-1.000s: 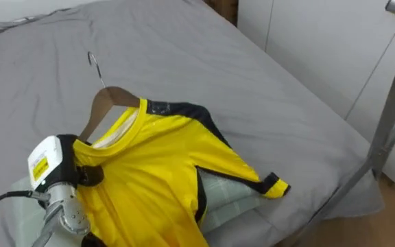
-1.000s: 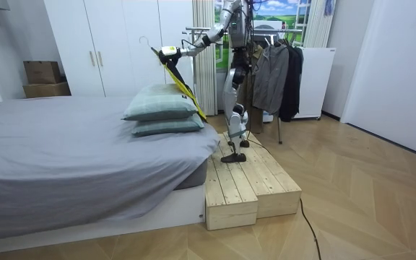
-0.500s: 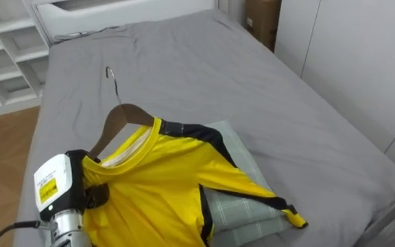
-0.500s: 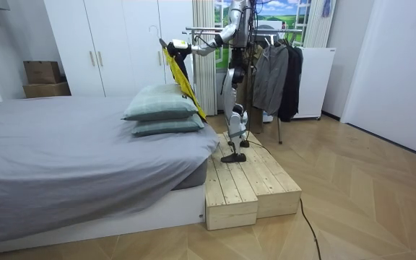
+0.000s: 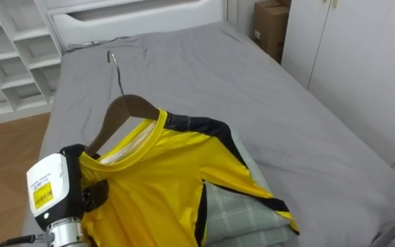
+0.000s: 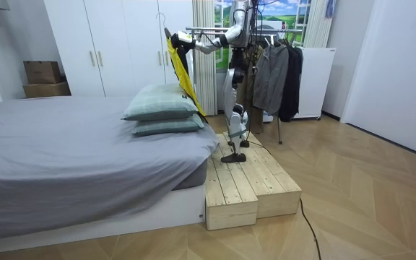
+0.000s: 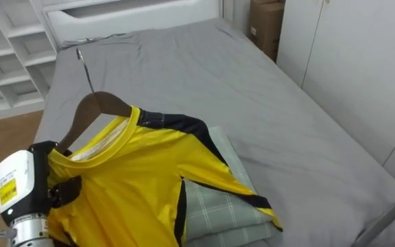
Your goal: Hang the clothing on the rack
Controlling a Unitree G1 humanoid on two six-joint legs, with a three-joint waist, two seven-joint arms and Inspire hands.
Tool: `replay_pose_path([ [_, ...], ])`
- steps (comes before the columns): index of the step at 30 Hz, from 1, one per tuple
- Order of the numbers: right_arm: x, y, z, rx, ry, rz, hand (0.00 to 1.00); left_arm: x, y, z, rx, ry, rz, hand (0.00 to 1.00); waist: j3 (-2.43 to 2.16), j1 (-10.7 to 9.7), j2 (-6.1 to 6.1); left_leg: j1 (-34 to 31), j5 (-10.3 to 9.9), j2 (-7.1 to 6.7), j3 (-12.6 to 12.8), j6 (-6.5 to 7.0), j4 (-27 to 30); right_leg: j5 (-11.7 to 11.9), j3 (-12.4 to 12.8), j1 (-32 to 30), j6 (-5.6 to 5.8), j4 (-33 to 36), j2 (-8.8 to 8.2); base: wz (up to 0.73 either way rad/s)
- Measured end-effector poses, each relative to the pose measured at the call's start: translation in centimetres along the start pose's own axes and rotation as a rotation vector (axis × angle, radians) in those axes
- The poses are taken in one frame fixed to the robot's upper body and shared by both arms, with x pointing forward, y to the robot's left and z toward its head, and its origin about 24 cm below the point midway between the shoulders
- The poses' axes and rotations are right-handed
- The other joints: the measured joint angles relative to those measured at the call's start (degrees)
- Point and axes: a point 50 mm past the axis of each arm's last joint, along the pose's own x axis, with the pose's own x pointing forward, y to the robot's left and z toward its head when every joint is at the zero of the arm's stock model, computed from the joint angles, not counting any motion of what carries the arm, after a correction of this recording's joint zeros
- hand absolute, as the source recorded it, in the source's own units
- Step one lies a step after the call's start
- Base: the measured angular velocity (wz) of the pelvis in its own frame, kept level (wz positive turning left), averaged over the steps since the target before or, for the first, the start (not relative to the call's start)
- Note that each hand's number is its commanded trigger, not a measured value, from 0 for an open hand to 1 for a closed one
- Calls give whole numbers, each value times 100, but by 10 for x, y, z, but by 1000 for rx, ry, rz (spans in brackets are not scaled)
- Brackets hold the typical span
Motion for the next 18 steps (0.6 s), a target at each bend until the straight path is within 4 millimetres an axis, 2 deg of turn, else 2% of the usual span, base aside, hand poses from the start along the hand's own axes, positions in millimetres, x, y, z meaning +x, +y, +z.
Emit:
replay_pose_path([
  [6, 0, -21, 22, -152, -100, -194, 0, -1, 1, -2, -12, 15, 15, 100, 25, 25, -39, 49, 2, -2, 17, 1, -76, -7, 6, -2, 11, 1, -3, -2],
  [13, -12, -28, 84, -307, -403, -477, 0, 1, 4, 3, -23, -8, 35, 100, 30, 48, -89, 32, 2, -2, 53, 1, -94, -13, 17, -52, 20, 0, -9, -1],
  [15, -19, -28, 101, -335, -504, -528, 0, 2, 6, 7, -35, -24, 50, 100, 25, 77, -107, 7, 2, -2, 77, 1, -100, -16, 46, -92, 26, 11, -8, -4],
  [17, -35, -27, 130, -348, -678, -591, 0, 4, 9, 12, -42, -49, 66, 100, 26, 121, -116, -19, 2, -2, 106, 1, -112, -16, 82, -152, 26, 52, -21, -8],
  [18, -39, -26, 137, -353, -717, -607, 0, 5, 10, 13, -43, -57, 68, 100, 24, 127, -127, -15, 2, -2, 107, 1, -125, -17, 82, -153, 27, 66, -22, 0],
])
